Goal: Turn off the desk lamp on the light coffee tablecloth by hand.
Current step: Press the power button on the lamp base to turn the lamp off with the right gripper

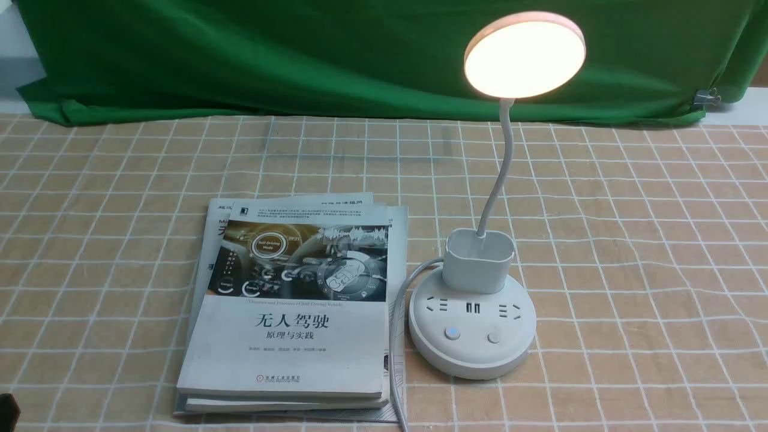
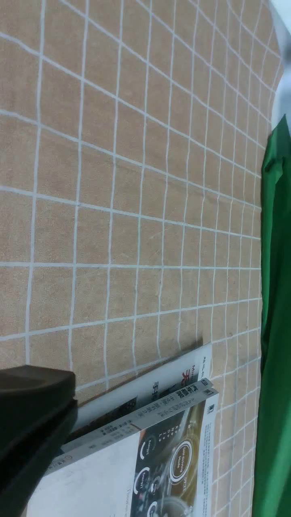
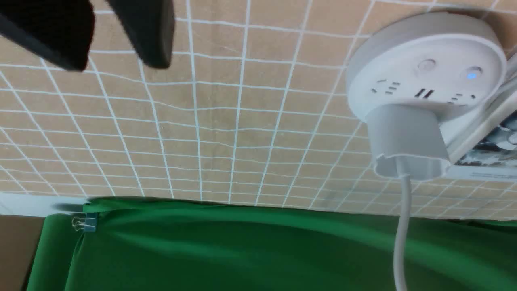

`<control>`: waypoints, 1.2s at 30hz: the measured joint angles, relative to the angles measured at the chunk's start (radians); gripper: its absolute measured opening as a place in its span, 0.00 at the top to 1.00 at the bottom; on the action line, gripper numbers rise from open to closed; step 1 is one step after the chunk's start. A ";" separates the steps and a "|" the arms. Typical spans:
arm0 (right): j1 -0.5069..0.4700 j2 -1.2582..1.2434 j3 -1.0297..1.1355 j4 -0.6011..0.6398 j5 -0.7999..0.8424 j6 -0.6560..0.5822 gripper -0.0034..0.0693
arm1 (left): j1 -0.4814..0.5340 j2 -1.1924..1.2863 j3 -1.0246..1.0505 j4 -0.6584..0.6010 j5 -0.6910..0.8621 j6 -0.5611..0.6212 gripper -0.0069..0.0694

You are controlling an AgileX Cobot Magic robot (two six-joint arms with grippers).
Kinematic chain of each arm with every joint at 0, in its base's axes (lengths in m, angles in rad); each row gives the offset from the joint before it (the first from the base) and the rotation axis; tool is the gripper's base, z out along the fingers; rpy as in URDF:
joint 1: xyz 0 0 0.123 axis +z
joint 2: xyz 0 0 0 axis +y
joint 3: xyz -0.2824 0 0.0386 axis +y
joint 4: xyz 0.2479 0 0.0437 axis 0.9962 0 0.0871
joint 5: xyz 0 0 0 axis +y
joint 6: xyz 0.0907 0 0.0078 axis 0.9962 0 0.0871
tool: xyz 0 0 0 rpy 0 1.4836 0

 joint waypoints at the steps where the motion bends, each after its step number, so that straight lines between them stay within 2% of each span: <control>1: 0.000 0.000 0.000 0.000 0.000 0.000 0.63 | 0.000 0.000 0.000 0.000 0.000 0.000 0.90; 31: 0.000 0.000 0.000 0.000 -0.017 0.001 0.63 | 0.000 0.000 0.000 0.000 0.000 0.000 0.90; 33: 0.000 0.000 0.000 0.033 -0.060 0.045 0.63 | 0.000 0.000 0.000 0.000 0.000 0.000 0.90; 36: 0.000 0.000 0.000 0.109 -0.146 0.222 0.63 | 0.000 0.000 0.000 0.000 0.000 0.000 0.90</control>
